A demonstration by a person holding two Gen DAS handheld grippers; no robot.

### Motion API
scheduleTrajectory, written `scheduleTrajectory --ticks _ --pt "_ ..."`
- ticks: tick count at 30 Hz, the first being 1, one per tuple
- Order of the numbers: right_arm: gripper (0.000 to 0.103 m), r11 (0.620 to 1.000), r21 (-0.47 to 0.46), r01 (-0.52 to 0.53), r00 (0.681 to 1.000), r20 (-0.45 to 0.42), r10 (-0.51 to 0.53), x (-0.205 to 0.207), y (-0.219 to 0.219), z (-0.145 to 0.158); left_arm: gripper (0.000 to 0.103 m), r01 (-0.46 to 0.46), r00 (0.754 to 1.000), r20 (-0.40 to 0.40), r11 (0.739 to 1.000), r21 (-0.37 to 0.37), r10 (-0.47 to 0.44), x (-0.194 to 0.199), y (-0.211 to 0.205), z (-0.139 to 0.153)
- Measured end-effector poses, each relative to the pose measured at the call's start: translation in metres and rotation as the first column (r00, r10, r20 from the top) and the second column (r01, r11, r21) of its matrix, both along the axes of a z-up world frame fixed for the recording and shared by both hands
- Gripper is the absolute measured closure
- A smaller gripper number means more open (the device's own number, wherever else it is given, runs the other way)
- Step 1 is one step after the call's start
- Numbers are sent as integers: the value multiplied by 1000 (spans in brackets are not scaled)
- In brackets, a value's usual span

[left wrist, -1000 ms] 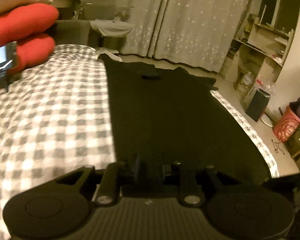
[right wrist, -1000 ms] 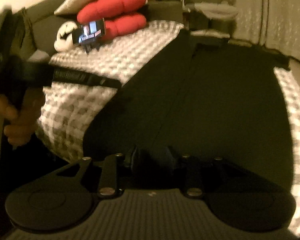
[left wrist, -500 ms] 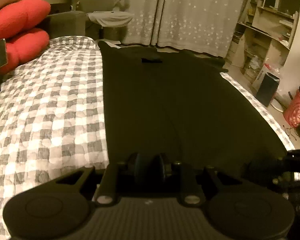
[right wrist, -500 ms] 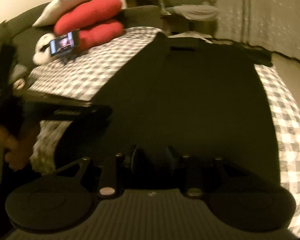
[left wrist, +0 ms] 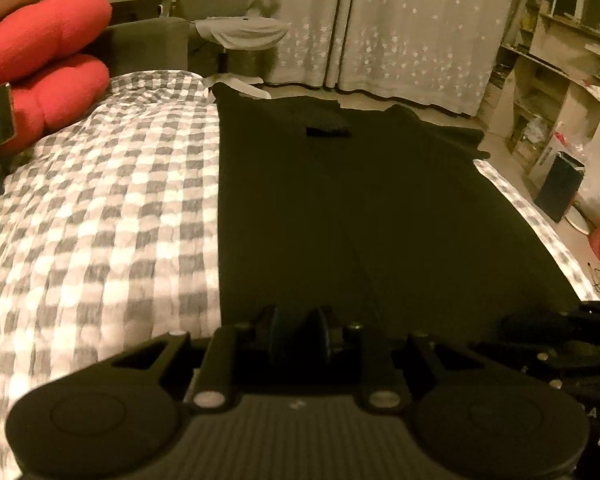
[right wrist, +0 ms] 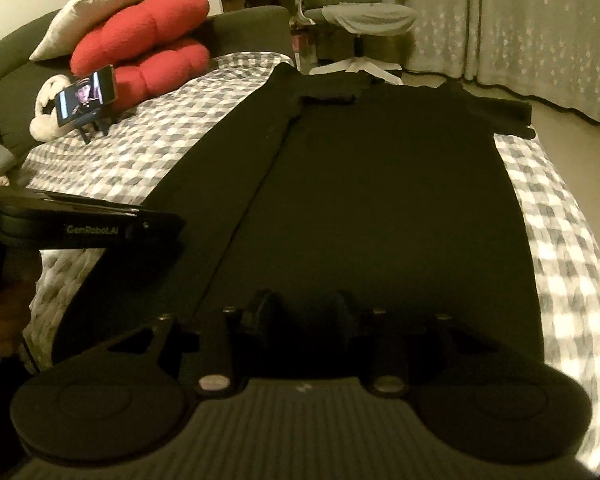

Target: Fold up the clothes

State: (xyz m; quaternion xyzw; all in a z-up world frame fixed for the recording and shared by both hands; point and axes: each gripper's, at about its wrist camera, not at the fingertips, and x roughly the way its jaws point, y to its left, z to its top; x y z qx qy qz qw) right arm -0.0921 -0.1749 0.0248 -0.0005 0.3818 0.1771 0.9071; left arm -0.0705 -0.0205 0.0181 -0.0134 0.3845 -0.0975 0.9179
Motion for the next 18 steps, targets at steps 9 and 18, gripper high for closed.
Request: scheduleTrajectory --ticks 9,18 --pt "59 999 28 17 999 -50 -16 49 -6 4 82 -22 1000 -7 1000 -4 22 46 -1 1" --pt "58 993 110 44 999 -35 -41 87 -21 2 82 -66 998 3 992 -107 67 87 14 -2"
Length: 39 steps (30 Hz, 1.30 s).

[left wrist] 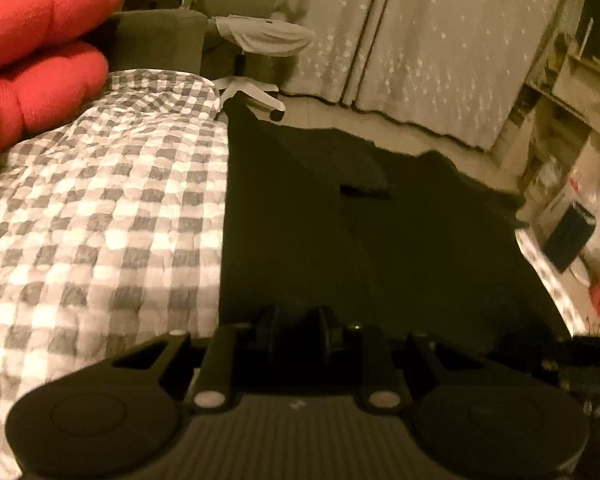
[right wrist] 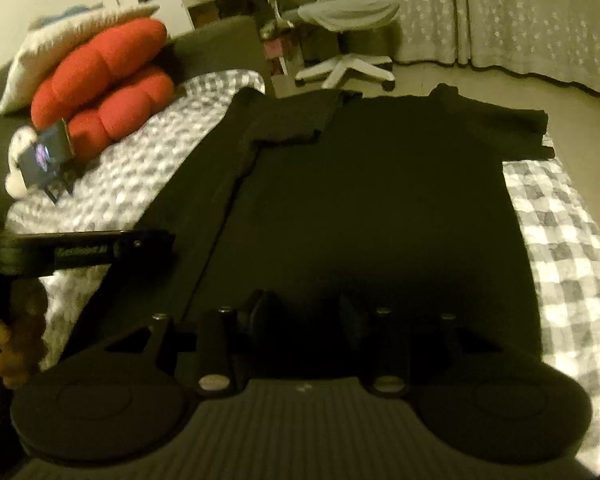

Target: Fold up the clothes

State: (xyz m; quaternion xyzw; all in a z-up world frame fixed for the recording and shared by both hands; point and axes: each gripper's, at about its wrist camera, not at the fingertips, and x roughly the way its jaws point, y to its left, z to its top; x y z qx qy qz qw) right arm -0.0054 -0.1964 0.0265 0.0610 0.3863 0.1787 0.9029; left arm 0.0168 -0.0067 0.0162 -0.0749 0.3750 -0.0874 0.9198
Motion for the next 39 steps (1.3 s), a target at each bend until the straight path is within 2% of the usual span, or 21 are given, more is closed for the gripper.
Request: scheduleTrajectory --ticks 7,9,11,12,14,19,22,24,25,39 --pt "56 1000 -23 -6 998 55 7 5 -2 -1 82 -14 998 65 1000 25 13 18 -8 -6" --pt "52 999 -34 0 997 78 3 6 -1 -2 80 -14 995 98 998 55 8 21 -13 -7" --pt "48 997 -76 1 994 111 7 6 5 -4 64 -10 990 140 996 93 -3 26 -19 -9" --pt "46 995 -95 8 992 126 4 8 8 -5 60 -21 988 153 994 109 4 29 -22 -10" --pt "45 991 -132 21 988 156 0 12 14 -8 36 -44 984 178 989 140 19 35 -26 -13" --pt "32 981 -186 53 977 214 -12 21 22 -16 1 -47 985 173 986 160 19 38 -28 -14" --pt "23 979 -188 74 976 216 -32 24 23 -17 0 -79 989 138 984 157 58 42 -24 -17" --pt "4 975 -197 101 977 206 -59 27 23 -17 0 -83 988 139 983 164 60 41 -24 -17" --pt "0 973 -202 110 978 199 -69 29 22 -18 0 -83 988 140 981 173 59 41 -25 -17" --pt "0 969 -216 117 980 186 -77 30 26 -20 0 -98 988 136 979 180 74 30 -25 -19"
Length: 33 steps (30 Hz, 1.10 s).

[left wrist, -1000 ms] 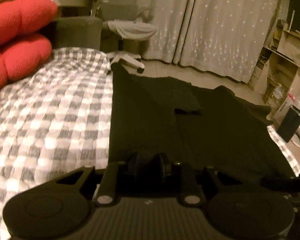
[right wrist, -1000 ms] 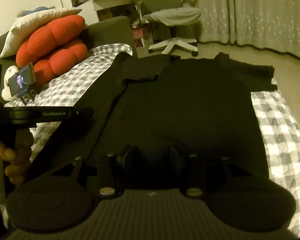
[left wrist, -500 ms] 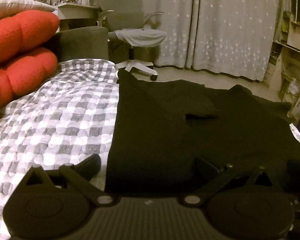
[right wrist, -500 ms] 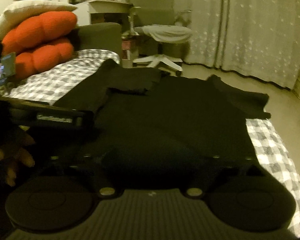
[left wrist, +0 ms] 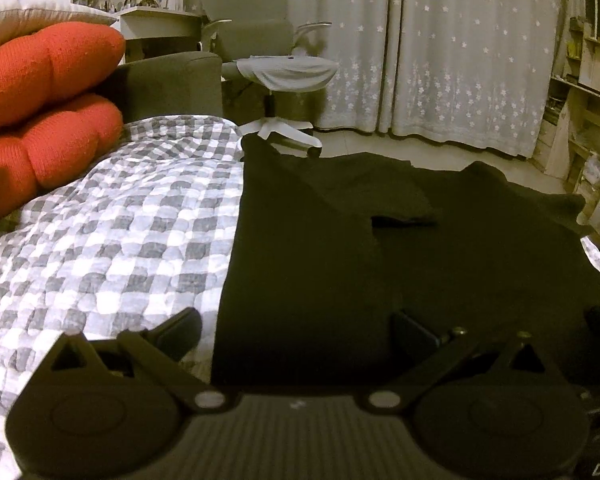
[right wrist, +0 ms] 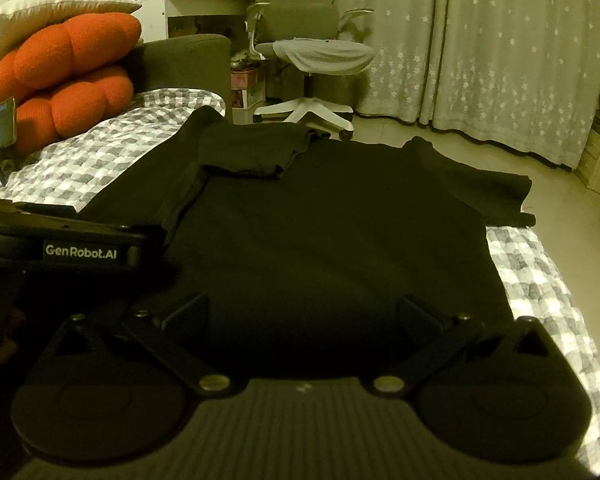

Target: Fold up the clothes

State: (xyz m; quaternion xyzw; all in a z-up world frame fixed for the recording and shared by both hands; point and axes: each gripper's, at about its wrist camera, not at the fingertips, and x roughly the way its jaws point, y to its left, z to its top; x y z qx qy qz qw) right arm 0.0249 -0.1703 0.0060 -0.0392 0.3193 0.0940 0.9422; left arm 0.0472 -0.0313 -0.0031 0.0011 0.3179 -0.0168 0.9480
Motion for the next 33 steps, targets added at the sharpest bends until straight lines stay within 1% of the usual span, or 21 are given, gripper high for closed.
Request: scheduleTrajectory --ticks 8,33 --pt "0 1000 -7 3 1000 2 -3 -1 5 -1 0 -1 1000 -2 1000 2 1 1 -1 0" --pt "0 1000 -12 6 1000 7 -6 -2 0 0 0 -2 1000 -1 1000 0 2 0 0 0"
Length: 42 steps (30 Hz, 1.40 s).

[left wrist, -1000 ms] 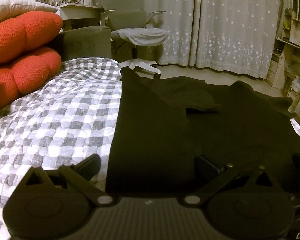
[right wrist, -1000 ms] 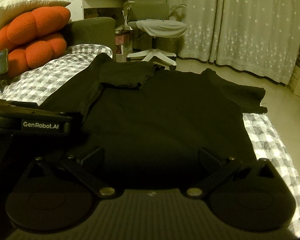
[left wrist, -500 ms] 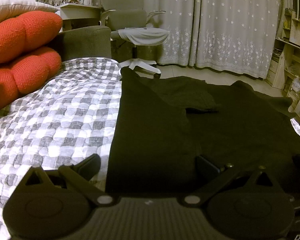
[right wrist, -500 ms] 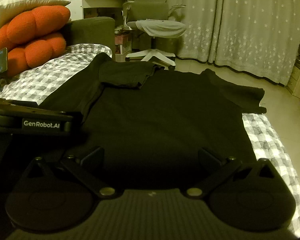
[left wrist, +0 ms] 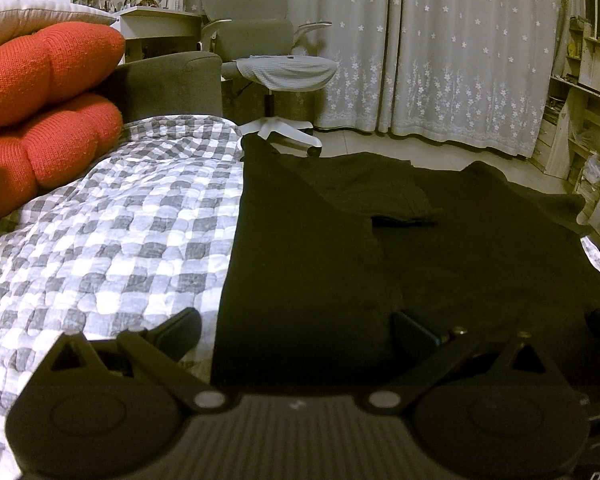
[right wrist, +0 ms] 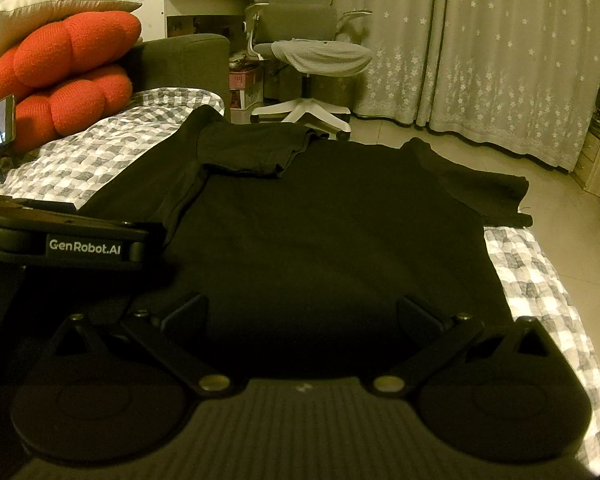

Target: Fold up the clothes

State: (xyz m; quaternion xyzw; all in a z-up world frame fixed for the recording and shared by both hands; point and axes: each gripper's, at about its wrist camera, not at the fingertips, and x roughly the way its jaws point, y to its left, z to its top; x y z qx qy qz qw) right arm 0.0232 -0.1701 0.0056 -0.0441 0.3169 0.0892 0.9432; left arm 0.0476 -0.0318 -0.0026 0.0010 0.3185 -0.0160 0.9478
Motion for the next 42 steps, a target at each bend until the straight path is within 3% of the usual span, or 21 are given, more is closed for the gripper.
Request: scheduleTrajectory --ticks 42 --pt "0 1000 -21 1 1000 13 -1 -4 6 0 0 -1 1000 0 1000 1 1 0 0 0"
